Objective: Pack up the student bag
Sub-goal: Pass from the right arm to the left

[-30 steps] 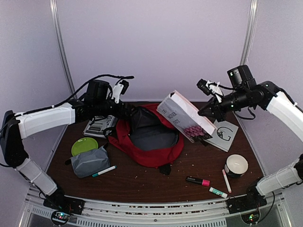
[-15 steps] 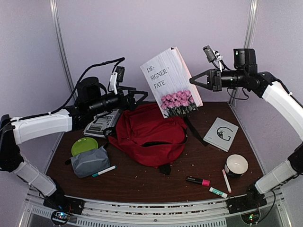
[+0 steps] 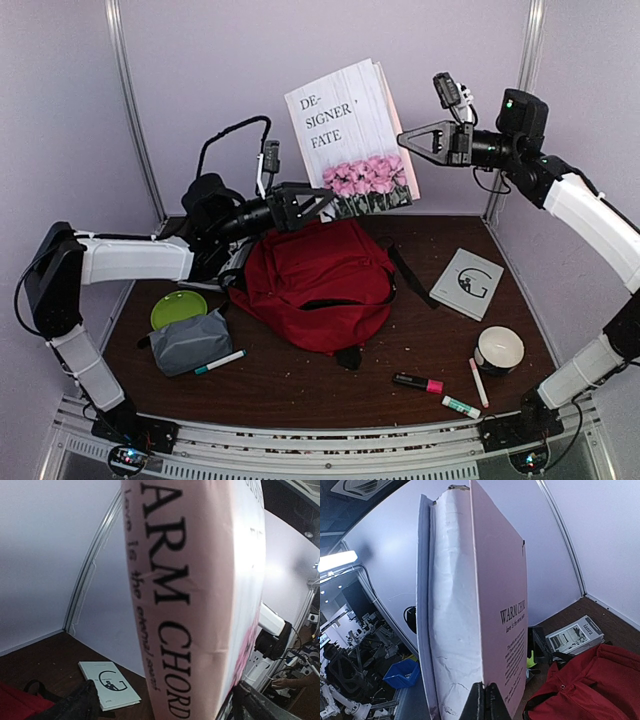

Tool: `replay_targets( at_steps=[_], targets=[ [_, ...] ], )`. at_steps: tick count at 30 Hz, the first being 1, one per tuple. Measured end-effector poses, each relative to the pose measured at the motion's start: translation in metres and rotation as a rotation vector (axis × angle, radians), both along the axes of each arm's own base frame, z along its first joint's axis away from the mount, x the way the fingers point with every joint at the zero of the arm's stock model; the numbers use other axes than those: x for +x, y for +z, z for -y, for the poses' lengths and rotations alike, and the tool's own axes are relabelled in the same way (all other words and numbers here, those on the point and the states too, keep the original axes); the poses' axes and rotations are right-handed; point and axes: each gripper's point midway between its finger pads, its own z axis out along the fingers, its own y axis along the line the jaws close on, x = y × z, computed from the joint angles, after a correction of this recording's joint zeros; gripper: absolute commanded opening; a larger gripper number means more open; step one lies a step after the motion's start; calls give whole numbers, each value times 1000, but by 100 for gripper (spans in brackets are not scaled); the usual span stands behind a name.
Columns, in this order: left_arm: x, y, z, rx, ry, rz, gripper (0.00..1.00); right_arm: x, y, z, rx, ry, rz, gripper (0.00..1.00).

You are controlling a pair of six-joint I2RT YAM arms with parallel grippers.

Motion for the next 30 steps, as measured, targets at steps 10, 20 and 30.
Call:
replay_targets(
  at_steps=[10,20,30],
  targets=[
    [-20,33,6,-109,-155,5,52,9,-20,1,-43,-39,-27,0],
    [-23,23,7,-78,-173,-26,32,25,-40,8,-113,-130,-10,59],
    [-36,1,2,106,-150,-24,32,30,-45,41,-146,-189,2,100]
  ],
)
